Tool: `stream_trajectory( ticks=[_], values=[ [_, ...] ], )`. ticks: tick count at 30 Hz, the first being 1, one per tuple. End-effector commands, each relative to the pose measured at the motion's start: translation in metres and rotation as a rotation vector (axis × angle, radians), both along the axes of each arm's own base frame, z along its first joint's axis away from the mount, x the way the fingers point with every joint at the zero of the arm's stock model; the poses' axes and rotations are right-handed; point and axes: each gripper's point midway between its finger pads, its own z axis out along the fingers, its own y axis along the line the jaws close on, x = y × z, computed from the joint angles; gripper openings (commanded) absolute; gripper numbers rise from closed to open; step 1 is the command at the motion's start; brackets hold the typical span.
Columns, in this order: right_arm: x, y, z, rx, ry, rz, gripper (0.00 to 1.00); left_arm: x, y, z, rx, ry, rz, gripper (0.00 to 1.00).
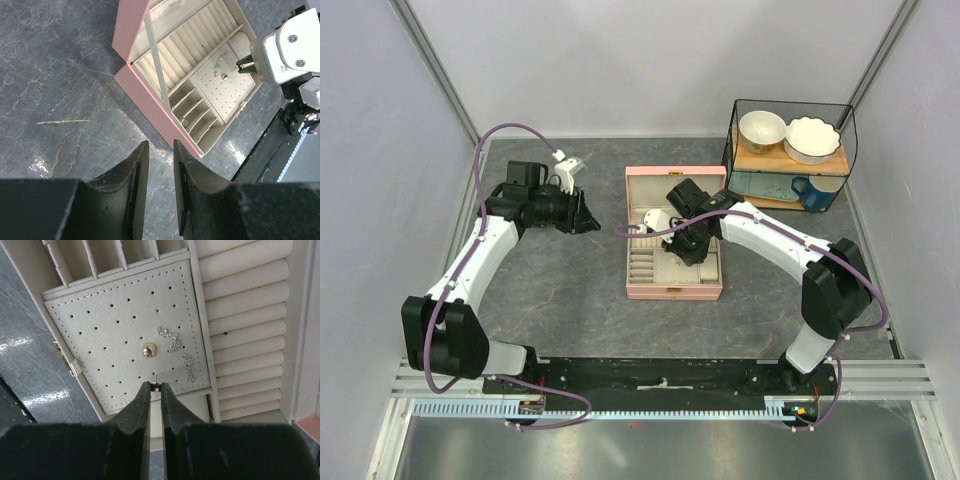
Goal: Organize the mixed jewelry
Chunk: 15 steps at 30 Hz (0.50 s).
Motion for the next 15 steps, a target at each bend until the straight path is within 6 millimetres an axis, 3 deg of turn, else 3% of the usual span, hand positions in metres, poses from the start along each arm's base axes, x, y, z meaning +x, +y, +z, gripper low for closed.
stream_trajectory(
  ticks=[1, 15],
  values=[
    [0.0067, 0.0054, 0.0057, 0.026, -0.028, 0.014, 0.03, 0.0048, -0.0018, 0.0046, 0.007, -0.061, -0.028, 0.33],
    [0.0053, 0.004, 0.0044, 0.023, -0.026, 0.019, 0.02, 0.0043, -0.0017, 0.005, 0.007, -0.063, -0.028, 0.33]
  ],
)
